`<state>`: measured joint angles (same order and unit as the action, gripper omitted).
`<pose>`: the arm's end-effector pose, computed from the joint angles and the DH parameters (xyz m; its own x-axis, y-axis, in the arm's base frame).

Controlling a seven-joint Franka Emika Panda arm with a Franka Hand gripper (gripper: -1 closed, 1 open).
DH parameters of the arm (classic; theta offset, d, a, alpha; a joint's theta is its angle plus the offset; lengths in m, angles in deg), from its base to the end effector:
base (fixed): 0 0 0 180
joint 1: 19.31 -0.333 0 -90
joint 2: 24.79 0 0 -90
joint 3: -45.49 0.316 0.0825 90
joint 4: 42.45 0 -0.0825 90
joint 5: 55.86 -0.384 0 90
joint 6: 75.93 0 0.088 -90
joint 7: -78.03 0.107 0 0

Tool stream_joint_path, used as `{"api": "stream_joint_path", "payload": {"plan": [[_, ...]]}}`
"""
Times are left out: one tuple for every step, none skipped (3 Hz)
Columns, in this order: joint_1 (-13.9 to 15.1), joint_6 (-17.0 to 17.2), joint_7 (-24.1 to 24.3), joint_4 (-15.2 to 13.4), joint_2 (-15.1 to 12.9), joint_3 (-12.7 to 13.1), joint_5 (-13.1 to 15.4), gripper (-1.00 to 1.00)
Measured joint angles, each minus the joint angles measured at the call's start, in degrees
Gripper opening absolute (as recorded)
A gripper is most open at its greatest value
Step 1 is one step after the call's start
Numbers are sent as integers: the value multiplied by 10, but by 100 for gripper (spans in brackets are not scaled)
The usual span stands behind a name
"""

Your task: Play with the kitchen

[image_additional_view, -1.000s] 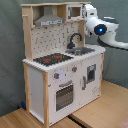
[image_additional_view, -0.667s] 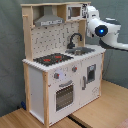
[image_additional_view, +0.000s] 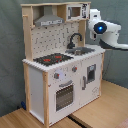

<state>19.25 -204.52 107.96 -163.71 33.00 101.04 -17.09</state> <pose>0.3534 0.2935 0.6646 0.5368 0.5478 0.6417 -0.4446 -0.4628 0.7669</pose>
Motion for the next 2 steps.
{"api": "stream_joint_path", "payload": {"plan": [[1, 20, -39, 0, -21, 1, -45, 100], [4, 22, -76, 1, -51, 2, -81, 100]]}}
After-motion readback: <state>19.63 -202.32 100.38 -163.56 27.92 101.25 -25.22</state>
